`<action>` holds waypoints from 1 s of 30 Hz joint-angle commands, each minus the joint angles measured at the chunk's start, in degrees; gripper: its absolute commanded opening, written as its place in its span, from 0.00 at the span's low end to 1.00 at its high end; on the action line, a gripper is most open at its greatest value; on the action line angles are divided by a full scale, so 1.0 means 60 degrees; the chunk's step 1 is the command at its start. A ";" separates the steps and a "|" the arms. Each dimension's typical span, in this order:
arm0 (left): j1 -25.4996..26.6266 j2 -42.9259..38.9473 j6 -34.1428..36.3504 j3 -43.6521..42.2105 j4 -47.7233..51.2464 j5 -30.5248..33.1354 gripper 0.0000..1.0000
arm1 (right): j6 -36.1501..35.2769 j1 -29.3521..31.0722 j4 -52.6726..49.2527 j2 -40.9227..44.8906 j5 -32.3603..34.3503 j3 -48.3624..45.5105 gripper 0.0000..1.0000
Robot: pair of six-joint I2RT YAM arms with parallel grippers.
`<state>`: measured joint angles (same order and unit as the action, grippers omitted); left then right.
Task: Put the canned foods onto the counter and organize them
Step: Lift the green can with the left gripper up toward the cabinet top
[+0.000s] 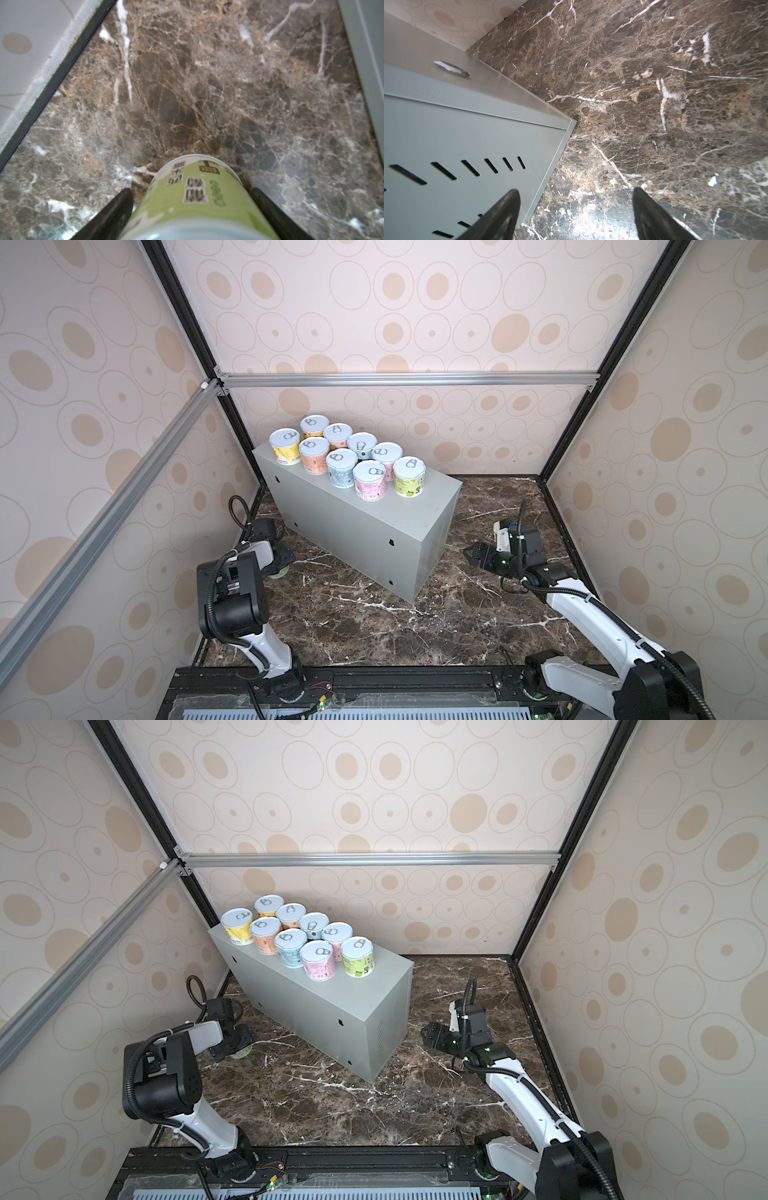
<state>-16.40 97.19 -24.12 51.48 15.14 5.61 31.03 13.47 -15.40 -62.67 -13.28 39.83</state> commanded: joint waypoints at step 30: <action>0.1305 -0.6295 -0.0550 -0.0128 0.0840 -0.1587 0.62 | -0.0263 -0.0020 -0.2027 0.0560 -0.0674 0.1260 0.87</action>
<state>-9.34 62.87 -26.17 47.51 20.03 -2.42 30.35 13.47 -23.40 -61.28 -16.88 44.80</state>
